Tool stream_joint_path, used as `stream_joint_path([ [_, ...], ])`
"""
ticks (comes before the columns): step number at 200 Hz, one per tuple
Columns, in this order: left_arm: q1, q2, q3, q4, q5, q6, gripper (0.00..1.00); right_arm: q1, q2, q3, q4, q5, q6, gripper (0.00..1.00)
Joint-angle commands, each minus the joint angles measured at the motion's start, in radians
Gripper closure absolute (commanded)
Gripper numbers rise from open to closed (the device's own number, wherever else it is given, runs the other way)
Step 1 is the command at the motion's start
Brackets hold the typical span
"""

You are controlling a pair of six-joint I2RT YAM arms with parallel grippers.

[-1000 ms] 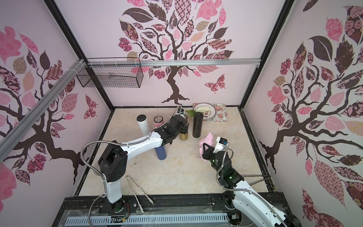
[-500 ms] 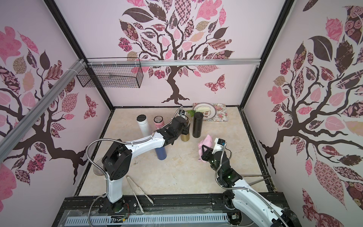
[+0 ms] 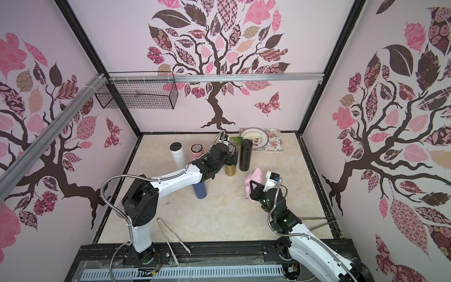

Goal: Wipe the surface of the thermos
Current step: Place the thermos at the center of the board, then pick up the thermos from the center of the board.

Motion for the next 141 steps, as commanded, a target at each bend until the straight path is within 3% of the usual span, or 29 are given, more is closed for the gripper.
stream_joint_path([
  [1, -0.017, -0.103, -0.011, -0.032, -0.026, 0.011, 0.02, -0.002, -0.040, 0.018, -0.014, -0.026, 0.009, 1.00],
  [73, -0.133, -0.378, -0.071, -0.172, -0.138, 0.048, 0.02, -0.003, -0.077, 0.055, -0.125, -0.075, -0.013, 1.00],
  [110, -0.144, -0.583, -0.178, -0.358, -0.136, -0.156, 0.02, -0.001, -0.040, 0.109, -0.204, -0.138, -0.046, 1.00],
  [141, -0.143, -0.763, -0.294, -0.491, -0.148, -0.196, 0.02, -0.002, 0.008, 0.131, -0.245, -0.185, -0.045, 1.00],
])
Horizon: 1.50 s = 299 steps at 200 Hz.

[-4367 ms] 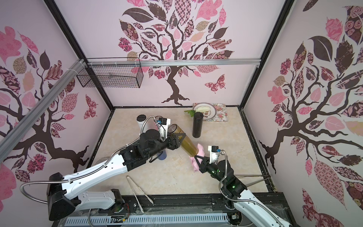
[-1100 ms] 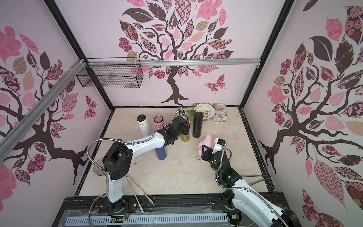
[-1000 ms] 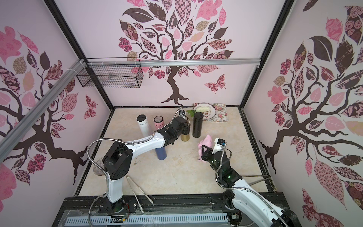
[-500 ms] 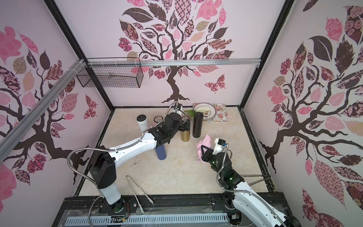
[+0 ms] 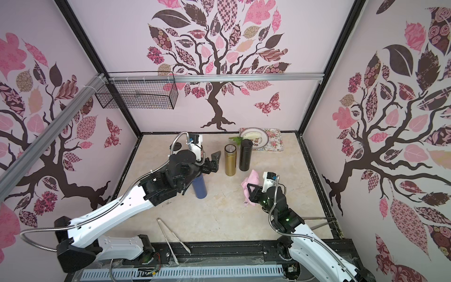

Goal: Wipe the surface of the thermos
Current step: Pick up the thermos from the center of the board.

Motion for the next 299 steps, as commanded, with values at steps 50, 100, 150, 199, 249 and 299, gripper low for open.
stream_joint_path([
  [50, 0.017, -0.181, -0.143, -0.249, -0.030, -0.109, 0.02, 0.004, 0.138, 0.050, 0.027, -0.100, 0.002, 1.00],
  [100, 0.066, -0.123, -0.176, -0.213, 0.055, -0.118, 0.02, 0.008, 0.212, 0.038, 0.119, -0.149, 0.004, 1.00],
  [150, 0.099, -0.030, -0.186, -0.189, 0.071, -0.134, 0.02, 0.007, 0.219, 0.003, 0.170, -0.168, 0.017, 1.00],
  [199, 0.106, 0.020, -0.199, -0.205, 0.039, -0.165, 0.02, 0.008, 0.220, -0.007, 0.182, -0.173, 0.013, 1.00],
  [249, 0.128, 0.036, -0.271, -0.140, 0.022, -0.172, 0.07, 0.008, 0.245, -0.018, 0.208, -0.179, 0.016, 1.00],
  [299, 0.132, 0.082, -0.315, -0.041, 0.017, -0.152, 0.10, 0.008, 0.303, -0.010, 0.255, -0.203, 0.034, 1.00],
])
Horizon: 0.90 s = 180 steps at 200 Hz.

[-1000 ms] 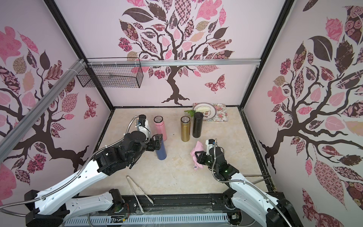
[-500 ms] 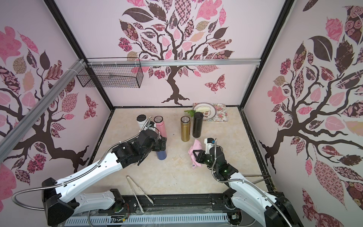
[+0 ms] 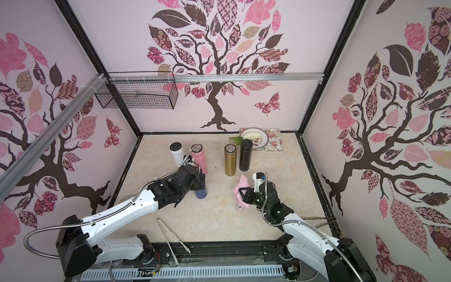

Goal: Wipe the surface of the thermos
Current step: Pick up the thermos from the center of the board.

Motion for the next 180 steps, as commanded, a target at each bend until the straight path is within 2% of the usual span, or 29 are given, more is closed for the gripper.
stream_joint_path([
  [1, 0.006, 0.026, -0.031, 0.081, -0.026, 0.005, 0.10, 0.006, 0.023, 0.011, 0.057, -0.019, 0.016, 1.00],
  [68, 0.008, 0.100, -0.022, 0.131, -0.051, 0.035, 0.18, 0.007, 0.042, 0.005, 0.090, -0.036, 0.027, 1.00],
  [110, 0.010, 0.119, -0.019, 0.141, -0.049, 0.039, 0.30, 0.010, 0.033, -0.005, 0.091, -0.044, 0.030, 1.00],
  [119, 0.010, 0.119, -0.020, 0.143, -0.045, 0.039, 0.39, 0.011, 0.034, -0.005, 0.095, -0.050, 0.031, 1.00],
  [128, 0.010, 0.121, -0.020, 0.144, -0.040, 0.042, 0.54, 0.016, 0.036, -0.005, 0.100, -0.064, 0.032, 1.00],
  [134, 0.010, 0.120, -0.018, 0.141, -0.036, 0.042, 0.66, 0.021, 0.037, -0.004, 0.102, -0.074, 0.032, 1.00],
  [144, 0.011, 0.119, -0.010, 0.134, -0.027, 0.043, 0.99, 0.038, 0.038, 0.001, 0.103, -0.090, 0.024, 1.00],
  [180, 0.010, 0.079, 0.013, 0.133, 0.073, -0.011, 1.00, 0.183, 0.081, 0.024, 0.198, -0.191, -0.034, 1.00],
])
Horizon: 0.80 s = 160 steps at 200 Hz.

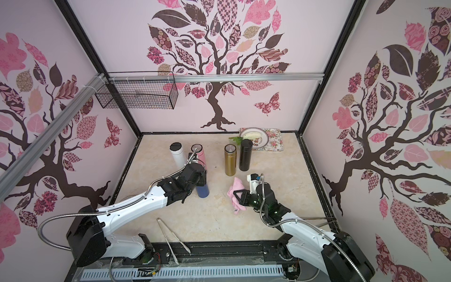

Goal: Wipe the surface of the thermos
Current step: Pick up the thermos from the center of the board, then wipe the dirt from the surface of the thermos.

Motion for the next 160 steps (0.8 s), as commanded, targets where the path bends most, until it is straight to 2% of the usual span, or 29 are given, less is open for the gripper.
stream_joint_path([
  [1, 0.000, -0.020, 0.013, -0.019, 0.123, -0.057, 1.00, 0.097, 0.039, 0.037, 0.111, -0.093, -0.045, 1.00],
  [35, -0.002, -0.059, -0.005, 0.034, 0.249, -0.150, 1.00, 0.226, 0.203, 0.129, 0.266, -0.100, -0.036, 1.00],
  [63, -0.018, -0.062, -0.005, 0.026, 0.258, -0.180, 1.00, 0.249, 0.321, 0.237, 0.361, -0.108, -0.025, 1.00],
  [100, -0.049, -0.083, -0.005, 0.021, 0.269, -0.189, 1.00, 0.251, 0.418, 0.286, 0.343, 0.060, -0.004, 1.00],
  [130, -0.051, -0.114, -0.002, 0.004, 0.266, -0.188, 1.00, 0.250, 0.504, 0.214, 0.335, 0.177, 0.069, 1.00],
  [160, -0.052, -0.125, 0.006, -0.019, 0.285, -0.180, 1.00, 0.250, 0.556, 0.163, 0.324, 0.225, 0.100, 1.00],
])
